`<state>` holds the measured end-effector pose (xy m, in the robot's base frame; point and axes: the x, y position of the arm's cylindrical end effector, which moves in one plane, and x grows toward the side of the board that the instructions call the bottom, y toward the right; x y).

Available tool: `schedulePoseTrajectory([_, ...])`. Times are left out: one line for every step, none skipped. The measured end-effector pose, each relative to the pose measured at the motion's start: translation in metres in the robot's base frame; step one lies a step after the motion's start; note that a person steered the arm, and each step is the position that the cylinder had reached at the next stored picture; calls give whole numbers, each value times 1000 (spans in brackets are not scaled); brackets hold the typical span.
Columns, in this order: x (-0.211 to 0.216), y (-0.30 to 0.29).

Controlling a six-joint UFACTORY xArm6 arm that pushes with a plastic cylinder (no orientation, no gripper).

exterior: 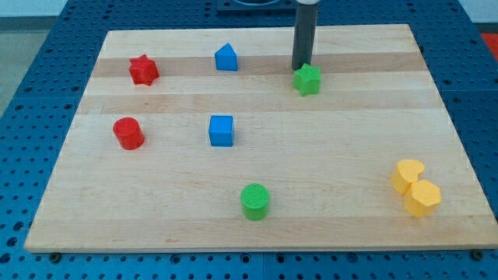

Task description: Move the green star horizontal to the cube

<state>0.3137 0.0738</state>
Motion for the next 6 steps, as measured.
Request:
schedulePoseTrajectory([32,0])
schedulePoseTrajectory([75,0])
schedulePoseTrajectory([95,0])
schedulePoseTrajectory([78,3])
schedulePoseTrajectory([78,34])
schedulePoseTrajectory([104,51])
